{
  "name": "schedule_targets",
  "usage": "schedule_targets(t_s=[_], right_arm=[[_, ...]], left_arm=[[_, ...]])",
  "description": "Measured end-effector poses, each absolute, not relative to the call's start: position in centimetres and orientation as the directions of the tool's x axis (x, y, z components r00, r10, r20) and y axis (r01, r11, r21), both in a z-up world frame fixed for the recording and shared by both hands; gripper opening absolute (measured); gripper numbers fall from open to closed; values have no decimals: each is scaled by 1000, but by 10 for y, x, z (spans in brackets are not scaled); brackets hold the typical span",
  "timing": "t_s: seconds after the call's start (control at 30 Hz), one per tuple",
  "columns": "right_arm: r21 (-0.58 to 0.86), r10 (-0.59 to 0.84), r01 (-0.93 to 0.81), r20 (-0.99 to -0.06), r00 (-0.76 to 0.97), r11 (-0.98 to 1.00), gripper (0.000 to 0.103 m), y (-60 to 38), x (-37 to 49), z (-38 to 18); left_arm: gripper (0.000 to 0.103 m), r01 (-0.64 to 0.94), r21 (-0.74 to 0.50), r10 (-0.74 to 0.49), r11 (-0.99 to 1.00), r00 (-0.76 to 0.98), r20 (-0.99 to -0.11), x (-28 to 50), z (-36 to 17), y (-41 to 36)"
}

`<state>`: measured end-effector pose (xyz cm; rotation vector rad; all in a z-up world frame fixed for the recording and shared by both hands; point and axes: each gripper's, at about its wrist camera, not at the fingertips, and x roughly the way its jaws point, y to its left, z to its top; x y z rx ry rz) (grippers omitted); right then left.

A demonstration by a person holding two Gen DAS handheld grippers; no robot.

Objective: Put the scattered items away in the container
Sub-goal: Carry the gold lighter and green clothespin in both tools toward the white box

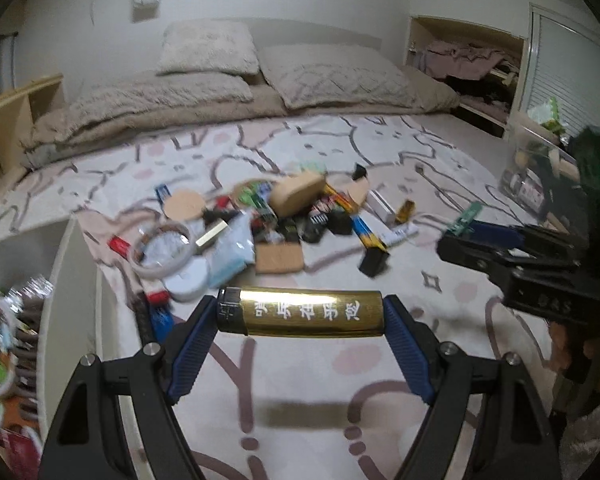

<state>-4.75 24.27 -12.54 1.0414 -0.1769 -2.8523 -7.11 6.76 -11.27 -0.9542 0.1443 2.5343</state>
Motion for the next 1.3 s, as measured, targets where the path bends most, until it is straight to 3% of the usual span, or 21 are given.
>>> schedule_targets(t_s=[0.43, 0.87, 1.3], right_arm=[[171, -159, 81, -519, -840, -982, 55, 229, -28, -81], [213, -218, 140, -408, -886, -967, 55, 208, -6, -50], [218, -249, 178, -366, -897, -960, 55, 179, -2, -34]], left_arm=[[81, -373, -56, 344, -926, -774, -532, -47, -65, 57], [82, -347, -6, 306, -938, -820, -484, -25, -43, 42], [82, -260, -13, 243, -965, -879, -411, -13, -17, 1]])
